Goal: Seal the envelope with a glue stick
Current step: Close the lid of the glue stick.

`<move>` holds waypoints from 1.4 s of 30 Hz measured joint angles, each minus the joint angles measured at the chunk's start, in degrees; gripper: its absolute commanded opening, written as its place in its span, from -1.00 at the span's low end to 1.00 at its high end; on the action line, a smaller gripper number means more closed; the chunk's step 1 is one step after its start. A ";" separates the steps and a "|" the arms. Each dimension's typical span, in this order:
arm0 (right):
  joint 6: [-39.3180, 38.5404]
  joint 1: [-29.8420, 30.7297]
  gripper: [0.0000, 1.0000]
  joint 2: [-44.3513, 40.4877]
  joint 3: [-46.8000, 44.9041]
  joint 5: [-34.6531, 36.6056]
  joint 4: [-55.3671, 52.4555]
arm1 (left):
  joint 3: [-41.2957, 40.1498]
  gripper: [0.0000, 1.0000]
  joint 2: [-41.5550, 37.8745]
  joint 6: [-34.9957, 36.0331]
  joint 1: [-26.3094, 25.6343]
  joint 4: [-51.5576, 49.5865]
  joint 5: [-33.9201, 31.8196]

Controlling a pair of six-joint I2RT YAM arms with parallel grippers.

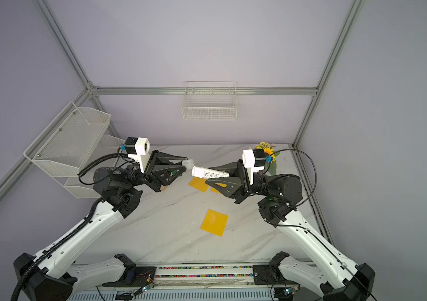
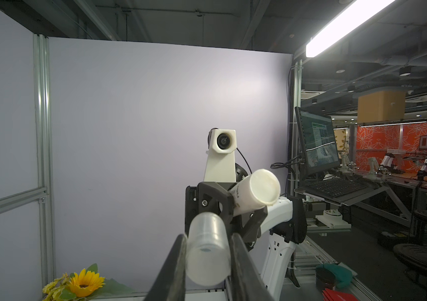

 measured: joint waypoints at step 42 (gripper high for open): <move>-7.10 1.62 -1.00 -0.92 0.28 4.44 -11.67 | -0.02 -1.00 1.46 -2.93 -1.81 8.68 1.29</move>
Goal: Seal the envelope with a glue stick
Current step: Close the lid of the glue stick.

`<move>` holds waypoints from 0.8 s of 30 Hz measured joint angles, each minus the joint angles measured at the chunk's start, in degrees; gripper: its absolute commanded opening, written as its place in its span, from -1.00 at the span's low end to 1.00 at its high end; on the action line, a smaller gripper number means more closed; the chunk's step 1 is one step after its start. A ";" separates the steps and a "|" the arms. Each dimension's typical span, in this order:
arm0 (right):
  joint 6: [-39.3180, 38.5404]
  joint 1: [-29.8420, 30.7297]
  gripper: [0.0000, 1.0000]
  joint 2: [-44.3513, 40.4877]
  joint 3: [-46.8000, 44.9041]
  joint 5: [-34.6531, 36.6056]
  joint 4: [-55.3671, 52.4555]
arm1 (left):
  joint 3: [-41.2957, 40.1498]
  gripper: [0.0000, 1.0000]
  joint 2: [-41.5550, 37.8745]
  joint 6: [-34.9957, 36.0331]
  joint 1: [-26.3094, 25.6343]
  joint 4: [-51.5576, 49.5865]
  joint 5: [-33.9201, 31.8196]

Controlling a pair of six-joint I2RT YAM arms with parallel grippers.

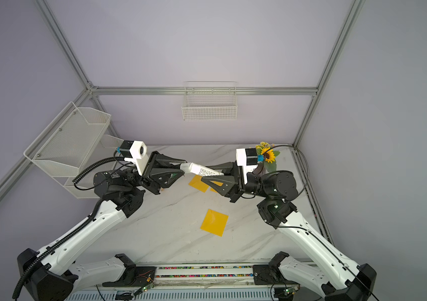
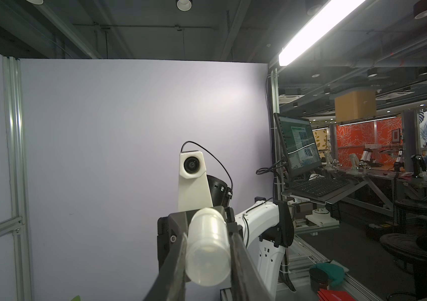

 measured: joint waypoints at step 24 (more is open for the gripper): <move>-15.65 -0.02 -1.00 -2.23 14.58 -0.17 -48.15 | 2.23 -1.00 -3.23 11.91 0.04 -22.32 5.40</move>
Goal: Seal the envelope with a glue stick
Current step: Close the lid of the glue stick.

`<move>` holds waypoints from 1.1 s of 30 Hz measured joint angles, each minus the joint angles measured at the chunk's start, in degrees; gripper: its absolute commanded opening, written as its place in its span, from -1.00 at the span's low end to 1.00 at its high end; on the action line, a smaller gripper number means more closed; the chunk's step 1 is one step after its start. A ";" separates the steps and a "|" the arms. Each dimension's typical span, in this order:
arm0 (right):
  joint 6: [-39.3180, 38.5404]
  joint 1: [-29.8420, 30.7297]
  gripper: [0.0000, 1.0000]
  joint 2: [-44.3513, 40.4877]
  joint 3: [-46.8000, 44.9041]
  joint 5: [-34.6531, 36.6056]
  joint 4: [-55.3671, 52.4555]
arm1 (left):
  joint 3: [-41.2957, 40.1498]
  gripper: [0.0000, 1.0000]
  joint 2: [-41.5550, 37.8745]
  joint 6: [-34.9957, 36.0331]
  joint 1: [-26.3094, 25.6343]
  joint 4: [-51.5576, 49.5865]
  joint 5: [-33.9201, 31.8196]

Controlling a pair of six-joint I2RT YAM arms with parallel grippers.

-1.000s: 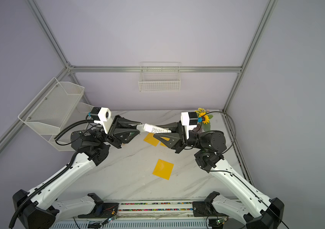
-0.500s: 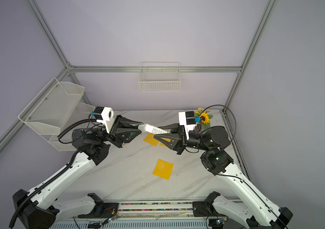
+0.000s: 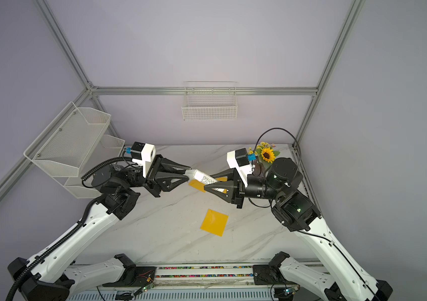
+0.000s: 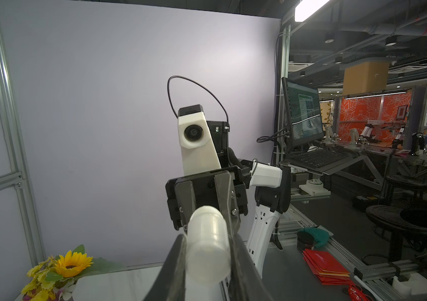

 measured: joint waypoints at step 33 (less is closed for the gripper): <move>-9.05 -0.35 -1.00 -1.49 4.98 6.64 -35.50 | 5.86 -1.00 5.92 16.44 -6.69 -34.82 2.75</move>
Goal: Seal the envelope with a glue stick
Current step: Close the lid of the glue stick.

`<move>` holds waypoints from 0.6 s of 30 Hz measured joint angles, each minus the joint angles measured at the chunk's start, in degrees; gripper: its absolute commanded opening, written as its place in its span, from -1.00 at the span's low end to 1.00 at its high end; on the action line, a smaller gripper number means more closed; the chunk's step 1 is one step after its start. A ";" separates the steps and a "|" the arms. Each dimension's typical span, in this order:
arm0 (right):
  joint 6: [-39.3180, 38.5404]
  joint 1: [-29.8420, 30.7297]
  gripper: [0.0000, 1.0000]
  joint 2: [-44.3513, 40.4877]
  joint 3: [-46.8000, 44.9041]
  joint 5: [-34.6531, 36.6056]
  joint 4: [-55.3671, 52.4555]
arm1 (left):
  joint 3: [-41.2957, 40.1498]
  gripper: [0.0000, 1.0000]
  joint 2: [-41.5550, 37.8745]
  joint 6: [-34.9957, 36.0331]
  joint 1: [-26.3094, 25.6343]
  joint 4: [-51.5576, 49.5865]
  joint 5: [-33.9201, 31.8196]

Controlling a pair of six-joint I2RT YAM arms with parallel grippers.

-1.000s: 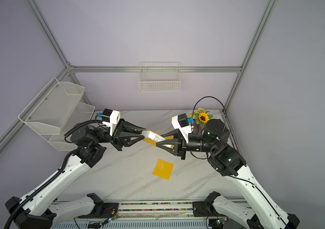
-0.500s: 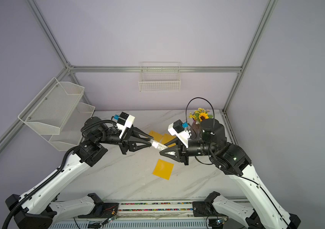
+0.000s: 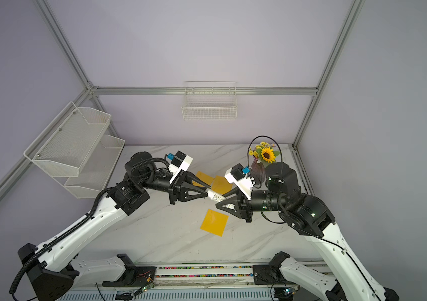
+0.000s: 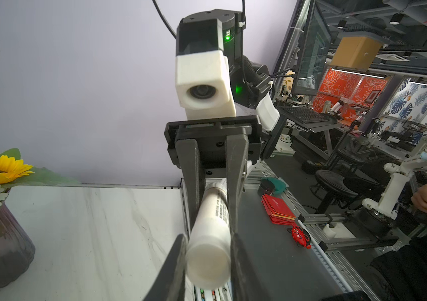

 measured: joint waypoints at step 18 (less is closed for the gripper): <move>7.67 1.40 -1.00 -1.07 -20.28 13.33 22.05 | -7.93 0.52 -8.41 12.28 -4.37 -14.99 -34.25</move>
